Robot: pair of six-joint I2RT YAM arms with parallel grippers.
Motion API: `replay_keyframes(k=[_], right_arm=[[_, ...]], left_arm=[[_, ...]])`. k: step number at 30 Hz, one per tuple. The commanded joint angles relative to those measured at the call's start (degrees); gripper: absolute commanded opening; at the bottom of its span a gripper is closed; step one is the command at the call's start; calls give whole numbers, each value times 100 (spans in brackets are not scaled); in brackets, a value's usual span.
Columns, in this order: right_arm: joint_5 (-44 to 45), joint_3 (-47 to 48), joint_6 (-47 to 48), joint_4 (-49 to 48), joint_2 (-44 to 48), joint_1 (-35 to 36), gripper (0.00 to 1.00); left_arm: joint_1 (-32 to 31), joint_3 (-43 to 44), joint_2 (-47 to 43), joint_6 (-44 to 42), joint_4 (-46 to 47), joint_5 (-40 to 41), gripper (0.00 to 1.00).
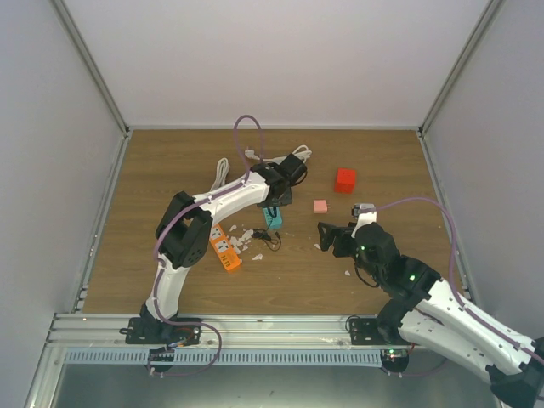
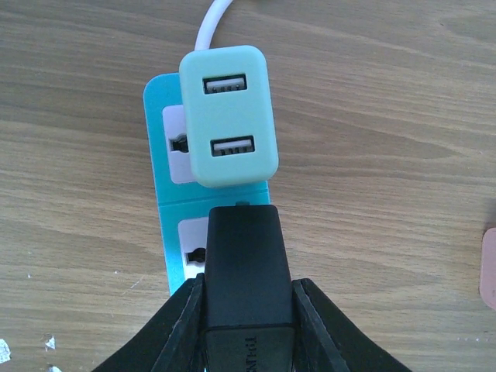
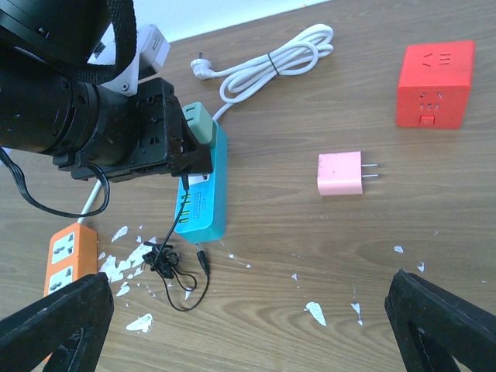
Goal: Insert the plug
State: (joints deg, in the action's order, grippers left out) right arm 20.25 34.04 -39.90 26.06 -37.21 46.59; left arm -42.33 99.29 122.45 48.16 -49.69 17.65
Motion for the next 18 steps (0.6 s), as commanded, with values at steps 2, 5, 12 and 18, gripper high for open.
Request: replay_keyframes(k=[2, 5, 12, 18], right_arm=[[-75, -65, 86, -108, 17, 8, 100], [-113, -64, 112, -105, 19, 8, 100], [-316, -105, 144, -158, 161, 13, 100], [-462, -163, 174, -227, 259, 9, 100]], left_arm=[[205, -961, 1481, -226, -713, -708, 0], [219, -1164, 1351, -369, -485, -775, 2], [347, -1271, 1441, -496, -501, -791, 9], [335, -1751, 836, -707, 52, -880, 58]])
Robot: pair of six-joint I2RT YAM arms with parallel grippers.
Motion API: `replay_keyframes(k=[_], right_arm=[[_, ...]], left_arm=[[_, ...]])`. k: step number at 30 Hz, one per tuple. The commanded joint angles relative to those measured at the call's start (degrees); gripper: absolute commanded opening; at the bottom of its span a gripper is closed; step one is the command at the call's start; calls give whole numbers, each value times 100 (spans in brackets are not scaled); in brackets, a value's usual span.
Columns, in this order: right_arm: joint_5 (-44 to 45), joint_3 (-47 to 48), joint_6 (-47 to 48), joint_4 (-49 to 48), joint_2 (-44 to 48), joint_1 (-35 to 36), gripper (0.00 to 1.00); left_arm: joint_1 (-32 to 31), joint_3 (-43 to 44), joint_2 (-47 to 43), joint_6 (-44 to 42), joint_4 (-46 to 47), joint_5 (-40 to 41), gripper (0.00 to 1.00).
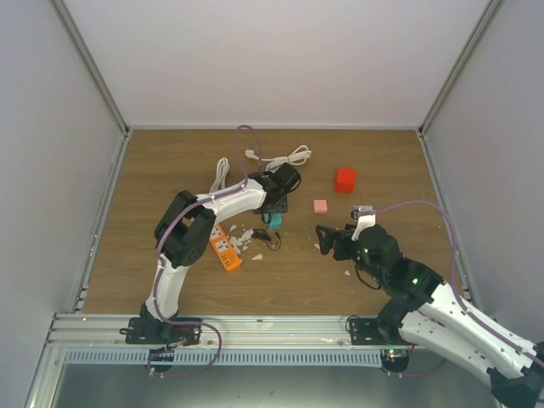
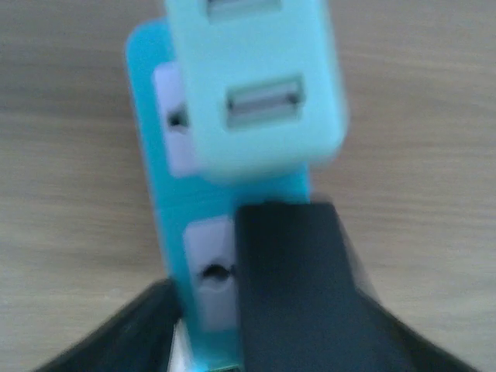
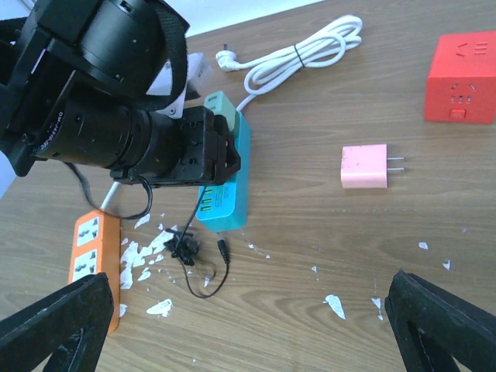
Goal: Insert the plug
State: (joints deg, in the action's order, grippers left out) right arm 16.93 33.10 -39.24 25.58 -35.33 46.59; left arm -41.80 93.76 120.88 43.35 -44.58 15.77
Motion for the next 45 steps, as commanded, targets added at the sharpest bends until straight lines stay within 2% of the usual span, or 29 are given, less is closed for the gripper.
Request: replay_keyframes(k=[1, 6, 13, 15, 16, 22, 26, 28, 29, 31, 35, 36, 37, 38, 40, 42, 43, 45], right_arm=[[-147, -67, 116, -188, 49, 6, 99], [-191, -41, 184, -240, -91, 10, 100], [56, -10, 303, -303, -476, 8, 99], [243, -61, 333, -398, -657, 10, 99], [249, -111, 372, -485, -683, 8, 100], [371, -561, 633, -1368, -834, -7, 99], [646, -223, 923, -1814, -1593, -268, 100], [273, 70, 1087, -2067, -2092, -736, 100], [-267, 217, 1176, -2218, -2356, -1032, 100], [-830, 427, 1388, -2462, -2852, -1507, 100], [-749, 616, 1841, -2295, -2977, -1741, 100], [-806, 589, 1842, -2254, -2836, -1736, 100], [-949, 513, 1782, -2264, -2662, -1733, 99], [-1018, 400, 1626, -2302, -2505, -1716, 99], [-1148, 245, 1209, -2358, -2337, -1714, 100], [-1573, 546, 937, -1824, -2525, -1701, 99], [-1893, 770, 977, -1524, -2667, -1657, 99], [-1377, 976, 913, -1178, -2849, -1416, 100]], left_arm=[[278, -1290, 845, -259, -360, -744, 62], [181, -1349, 450, -359, -319, -703, 69], [-24, -1207, -232, -582, -101, -397, 86], [-147, -952, -486, -642, -260, 37, 98], [-193, -896, -569, -681, -270, 209, 99], [-313, -842, -1241, -1253, 124, 869, 99], [-290, -1488, -2050, -1842, 1132, 376, 99], [-237, -1693, -2440, -2073, 1569, -129, 99], [-225, -1734, -2608, -2166, 1699, -260, 99], [-223, -1753, -2922, -2206, 1793, -151, 99], [-200, -2135, -3521, -1971, 2029, 308, 98], [-183, -2261, -3679, -1801, 2044, 408, 90], [-184, -2476, -3891, -1704, 2164, 431, 97], [-188, -2935, -4146, -1609, 2443, 455, 99], [-259, -3599, -4783, -1344, 2931, 409, 99], [-486, -4218, -5492, -1509, 3380, 267, 99], [-568, -4420, -5812, -1509, 3310, 417, 99], [-569, -4511, -6372, -1000, 2685, 877, 99]])
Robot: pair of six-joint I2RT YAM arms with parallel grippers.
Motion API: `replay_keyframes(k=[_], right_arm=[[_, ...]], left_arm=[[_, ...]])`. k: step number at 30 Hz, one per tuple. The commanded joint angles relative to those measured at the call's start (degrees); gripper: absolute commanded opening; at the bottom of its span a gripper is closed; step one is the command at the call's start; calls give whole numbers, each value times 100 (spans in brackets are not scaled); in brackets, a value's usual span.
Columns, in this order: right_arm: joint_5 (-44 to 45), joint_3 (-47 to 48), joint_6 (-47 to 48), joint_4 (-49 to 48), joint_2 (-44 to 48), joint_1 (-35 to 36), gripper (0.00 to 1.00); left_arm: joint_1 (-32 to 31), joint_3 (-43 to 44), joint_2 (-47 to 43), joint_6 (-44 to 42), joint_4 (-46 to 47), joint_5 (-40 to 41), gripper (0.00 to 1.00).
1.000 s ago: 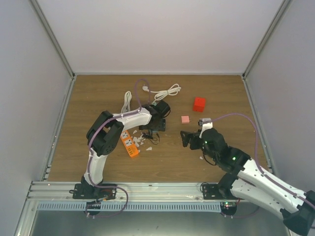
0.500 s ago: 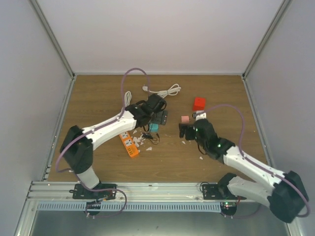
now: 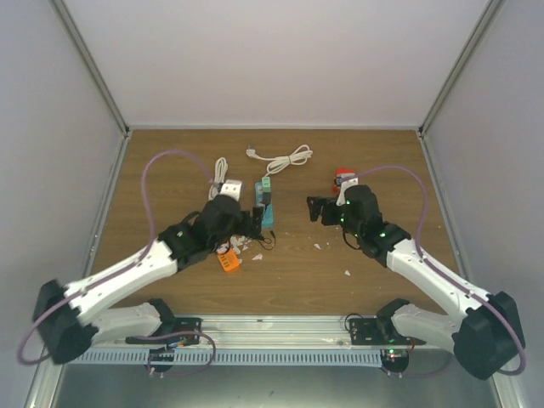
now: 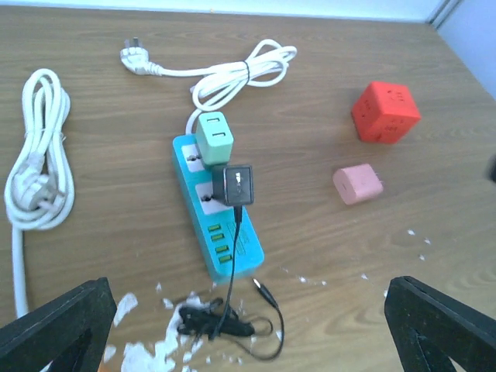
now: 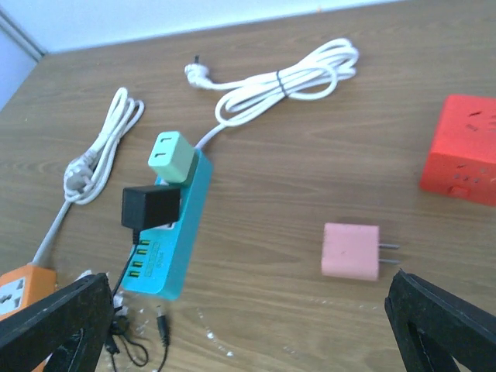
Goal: Insert the plug
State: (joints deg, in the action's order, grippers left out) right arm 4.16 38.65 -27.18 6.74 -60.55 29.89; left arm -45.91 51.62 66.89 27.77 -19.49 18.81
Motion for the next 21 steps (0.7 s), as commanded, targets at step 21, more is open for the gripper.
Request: replay_keyframes(k=[21], right_arm=[[684, 1804, 137, 1185, -2134, -243, 92]], left_arm=[[-164, -160, -1660, 284, -770, -253, 99]])
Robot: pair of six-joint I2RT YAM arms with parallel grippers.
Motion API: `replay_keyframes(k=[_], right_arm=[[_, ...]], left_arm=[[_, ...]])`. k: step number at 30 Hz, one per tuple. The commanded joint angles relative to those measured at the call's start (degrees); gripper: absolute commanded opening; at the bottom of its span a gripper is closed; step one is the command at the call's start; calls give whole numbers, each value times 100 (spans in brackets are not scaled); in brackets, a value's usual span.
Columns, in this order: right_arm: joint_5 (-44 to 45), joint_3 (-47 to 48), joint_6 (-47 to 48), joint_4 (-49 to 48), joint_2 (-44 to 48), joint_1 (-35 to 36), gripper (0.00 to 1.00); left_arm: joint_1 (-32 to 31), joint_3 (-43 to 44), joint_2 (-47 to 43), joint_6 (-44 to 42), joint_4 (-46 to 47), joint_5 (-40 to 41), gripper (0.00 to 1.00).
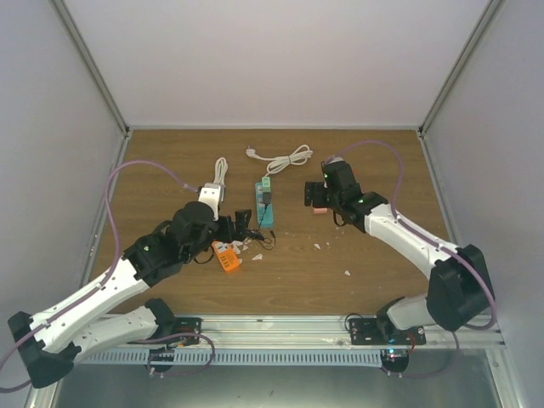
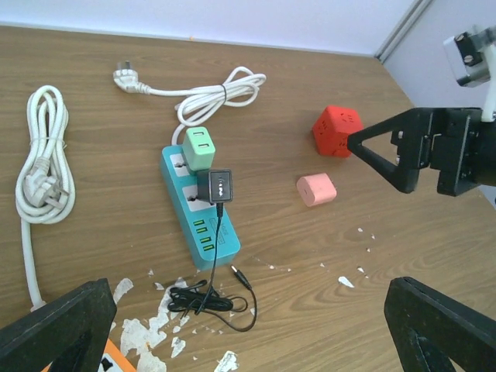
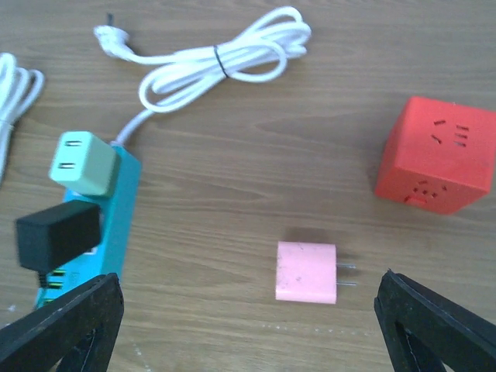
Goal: Insert the plug
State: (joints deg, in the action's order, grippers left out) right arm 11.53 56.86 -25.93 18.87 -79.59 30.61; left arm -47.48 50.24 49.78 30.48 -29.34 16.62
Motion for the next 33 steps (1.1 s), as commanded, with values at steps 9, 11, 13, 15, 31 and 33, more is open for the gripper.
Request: replay_keyframes(k=[9, 11, 13, 15, 31, 33], right_arm=[[279, 625, 128, -167, -1718, -1489, 100], [295, 888, 173, -239, -2146, -1492, 100], [274, 1198, 208, -265, -2573, -1488, 100], [289, 1422, 258, -316, -2913, -1493, 100], [570, 1360, -9, -777, -3299, -1681, 31], [612, 1265, 12, -755, -3069, -1677, 12]], left_arm=[[-6, -290, -101, -215, 601, -18, 99], [-6, -266, -57, -169, 546, 141, 99], [-6, -308, -59, -125, 541, 245, 99], [-2, -378, -112, -122, 568, 270, 99], [-6, -326, -121, -123, 487, 413, 99], [-6, -350, -249, -81, 431, 419, 99]])
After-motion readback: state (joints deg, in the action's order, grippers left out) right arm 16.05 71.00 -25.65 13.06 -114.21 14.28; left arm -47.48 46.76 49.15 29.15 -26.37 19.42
